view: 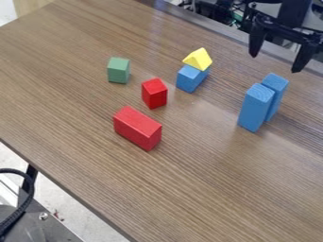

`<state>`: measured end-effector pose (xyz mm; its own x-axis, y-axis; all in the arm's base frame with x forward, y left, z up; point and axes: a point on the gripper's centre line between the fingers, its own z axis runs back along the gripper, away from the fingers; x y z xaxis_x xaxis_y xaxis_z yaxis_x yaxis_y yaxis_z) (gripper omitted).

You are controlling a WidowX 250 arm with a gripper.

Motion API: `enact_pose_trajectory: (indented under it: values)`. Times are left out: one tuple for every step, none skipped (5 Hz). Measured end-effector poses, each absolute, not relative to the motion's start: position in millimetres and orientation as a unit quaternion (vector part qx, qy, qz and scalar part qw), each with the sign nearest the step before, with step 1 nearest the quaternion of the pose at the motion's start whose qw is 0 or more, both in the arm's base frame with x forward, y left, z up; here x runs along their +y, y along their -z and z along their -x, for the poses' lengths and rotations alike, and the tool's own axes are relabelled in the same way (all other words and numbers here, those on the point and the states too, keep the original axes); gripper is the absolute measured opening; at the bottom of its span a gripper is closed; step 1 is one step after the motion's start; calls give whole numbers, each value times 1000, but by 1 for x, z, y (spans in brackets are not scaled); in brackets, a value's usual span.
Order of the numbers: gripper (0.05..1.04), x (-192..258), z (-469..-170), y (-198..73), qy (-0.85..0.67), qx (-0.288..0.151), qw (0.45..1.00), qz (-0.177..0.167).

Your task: Blue rectangular block placed on the left side of the table

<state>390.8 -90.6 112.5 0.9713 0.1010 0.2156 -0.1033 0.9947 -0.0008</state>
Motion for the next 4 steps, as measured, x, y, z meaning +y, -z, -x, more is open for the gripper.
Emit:
enact_pose_trajectory:
  values:
    - [999,-89,-389,-97,-52,-89,995,-12]
    - [999,-90,-388,-88,-36,-78,996,-16]
    - [999,-89,-390,-88,-25,-84,996,-16]
    - [999,-90,-393,-84,-17,-90,996,-19]
